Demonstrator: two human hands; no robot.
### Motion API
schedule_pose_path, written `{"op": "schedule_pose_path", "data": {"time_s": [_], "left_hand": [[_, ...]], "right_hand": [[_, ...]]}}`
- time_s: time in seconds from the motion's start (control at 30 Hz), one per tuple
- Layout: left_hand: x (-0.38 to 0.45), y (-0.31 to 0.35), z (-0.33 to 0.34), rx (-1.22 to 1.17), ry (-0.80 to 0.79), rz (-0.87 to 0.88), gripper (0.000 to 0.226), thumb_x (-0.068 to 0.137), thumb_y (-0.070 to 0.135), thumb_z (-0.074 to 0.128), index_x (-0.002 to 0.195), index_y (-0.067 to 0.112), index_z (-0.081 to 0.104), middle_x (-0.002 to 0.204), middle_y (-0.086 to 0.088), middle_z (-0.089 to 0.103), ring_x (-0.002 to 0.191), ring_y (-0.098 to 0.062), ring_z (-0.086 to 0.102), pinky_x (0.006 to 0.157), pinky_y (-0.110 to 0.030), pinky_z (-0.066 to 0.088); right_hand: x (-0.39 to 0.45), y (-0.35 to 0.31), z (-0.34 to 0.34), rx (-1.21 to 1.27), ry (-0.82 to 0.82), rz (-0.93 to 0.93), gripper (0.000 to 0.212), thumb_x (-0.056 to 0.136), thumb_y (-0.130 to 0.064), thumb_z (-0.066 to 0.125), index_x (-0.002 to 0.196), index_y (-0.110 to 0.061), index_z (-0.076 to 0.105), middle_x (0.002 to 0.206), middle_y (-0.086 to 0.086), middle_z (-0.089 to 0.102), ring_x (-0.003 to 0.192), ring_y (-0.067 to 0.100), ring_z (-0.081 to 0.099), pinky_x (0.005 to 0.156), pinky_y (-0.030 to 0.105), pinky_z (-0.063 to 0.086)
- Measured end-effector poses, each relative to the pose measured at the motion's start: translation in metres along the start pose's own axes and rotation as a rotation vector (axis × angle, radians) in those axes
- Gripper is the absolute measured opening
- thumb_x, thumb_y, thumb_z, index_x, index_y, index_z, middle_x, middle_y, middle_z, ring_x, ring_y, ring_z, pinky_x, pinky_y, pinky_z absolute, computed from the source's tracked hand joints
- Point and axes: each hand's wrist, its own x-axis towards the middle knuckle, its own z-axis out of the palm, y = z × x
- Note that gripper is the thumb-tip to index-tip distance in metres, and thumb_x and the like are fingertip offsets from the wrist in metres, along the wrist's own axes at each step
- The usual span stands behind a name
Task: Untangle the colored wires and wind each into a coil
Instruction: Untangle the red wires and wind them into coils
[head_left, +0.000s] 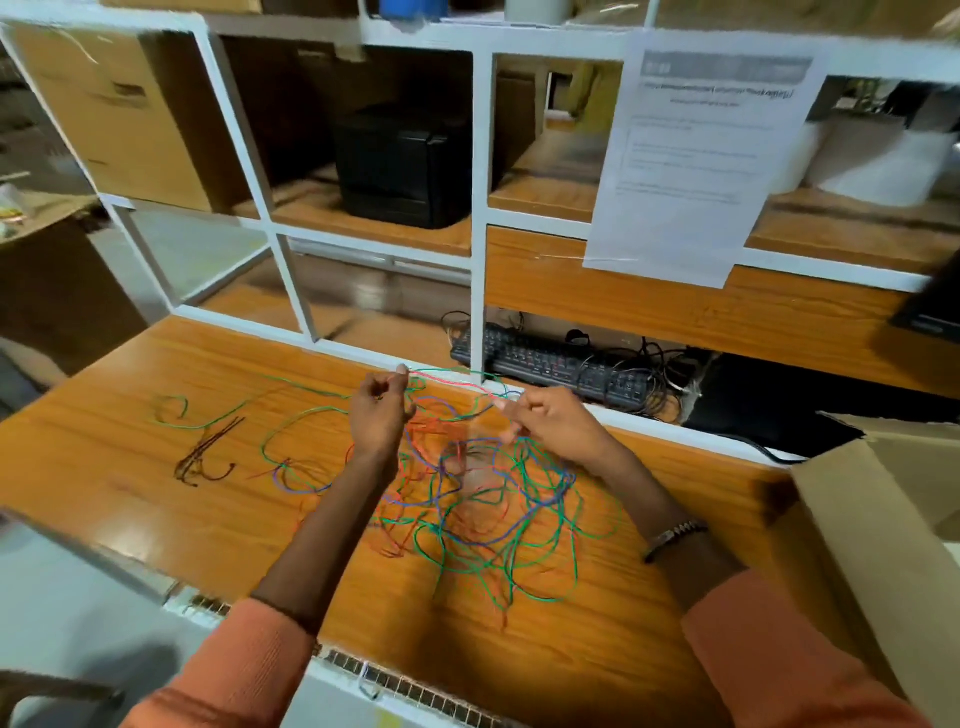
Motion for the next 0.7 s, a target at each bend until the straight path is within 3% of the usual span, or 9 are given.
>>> {"op": "schedule_pose_path", "data": {"time_s": [0.07, 0.2, 0.3, 0.37, 0.47, 0.6, 0.7], "left_hand": [[0.011, 0.001, -0.015, -0.006, 0.062, -0.001, 0.028, 0.103, 0.025, 0.067, 0.078, 0.022, 0.054, 0.077, 0.002, 0.053, 0.066, -0.003, 0.054, 0.069, -0.032, 0.052], [0.028, -0.004, -0.029, 0.065, 0.098, -0.007, 0.029, 0.094, 0.036, 0.074, 0.072, 0.024, 0.058, 0.074, 0.005, 0.06, 0.073, -0.015, 0.056, 0.078, -0.045, 0.057], [0.037, -0.014, -0.021, 0.151, 0.098, -0.006, 0.024, 0.078, 0.037, 0.074, 0.067, 0.021, 0.06, 0.07, 0.001, 0.064, 0.072, -0.02, 0.058, 0.082, -0.054, 0.058], [0.029, -0.019, -0.007, 0.232, 0.049, -0.03, 0.022, 0.07, 0.036, 0.071, 0.067, 0.018, 0.058, 0.07, -0.004, 0.064, 0.07, -0.022, 0.058, 0.079, -0.048, 0.057], [0.008, -0.027, 0.015, 0.256, -0.069, -0.051, 0.023, 0.066, 0.034, 0.069, 0.067, 0.012, 0.06, 0.067, -0.004, 0.06, 0.068, -0.021, 0.054, 0.073, -0.041, 0.051], [-0.022, -0.023, 0.032, 0.227, -0.182, -0.042, 0.017, 0.075, 0.014, 0.077, 0.066, 0.01, 0.062, 0.071, -0.005, 0.061, 0.071, -0.019, 0.055, 0.073, -0.035, 0.045], [-0.042, -0.014, 0.022, 0.184, -0.326, -0.02, 0.02, 0.076, 0.004, 0.076, 0.062, 0.012, 0.063, 0.079, -0.002, 0.067, 0.079, -0.012, 0.063, 0.082, -0.035, 0.047]], "right_hand": [[-0.001, -0.009, 0.008, 0.241, 0.018, 0.047, 0.035, 0.1, -0.029, 0.066, 0.074, -0.006, 0.059, 0.063, 0.008, 0.061, 0.05, 0.015, 0.059, 0.053, 0.021, 0.048], [-0.007, -0.016, 0.007, 0.449, 0.022, 0.125, 0.036, 0.103, -0.036, 0.059, 0.08, -0.01, 0.065, 0.06, 0.003, 0.051, 0.047, 0.014, 0.043, 0.057, 0.029, 0.043], [-0.017, -0.025, 0.001, 0.828, -0.1, 0.128, 0.029, 0.105, -0.029, 0.055, 0.108, -0.006, 0.073, 0.073, 0.001, 0.055, 0.053, 0.011, 0.045, 0.063, 0.032, 0.043], [-0.018, -0.037, 0.0, 1.014, -0.17, 0.086, 0.035, 0.106, -0.025, 0.051, 0.131, -0.004, 0.065, 0.08, -0.001, 0.056, 0.055, 0.008, 0.046, 0.062, 0.027, 0.045], [-0.017, -0.061, 0.004, 1.267, -0.222, 0.004, 0.042, 0.105, -0.015, 0.045, 0.143, 0.0, 0.052, 0.08, -0.002, 0.054, 0.055, 0.004, 0.046, 0.058, 0.02, 0.048], [-0.016, -0.068, 0.003, 1.637, -0.137, -0.109, 0.037, 0.1, -0.007, 0.041, 0.134, 0.001, 0.053, 0.079, 0.0, 0.056, 0.058, 0.006, 0.05, 0.058, 0.019, 0.047], [-0.021, -0.057, -0.006, 1.879, 0.029, -0.158, 0.024, 0.096, 0.0, 0.043, 0.112, -0.004, 0.061, 0.089, 0.006, 0.064, 0.075, 0.018, 0.066, 0.072, 0.033, 0.058]]}}
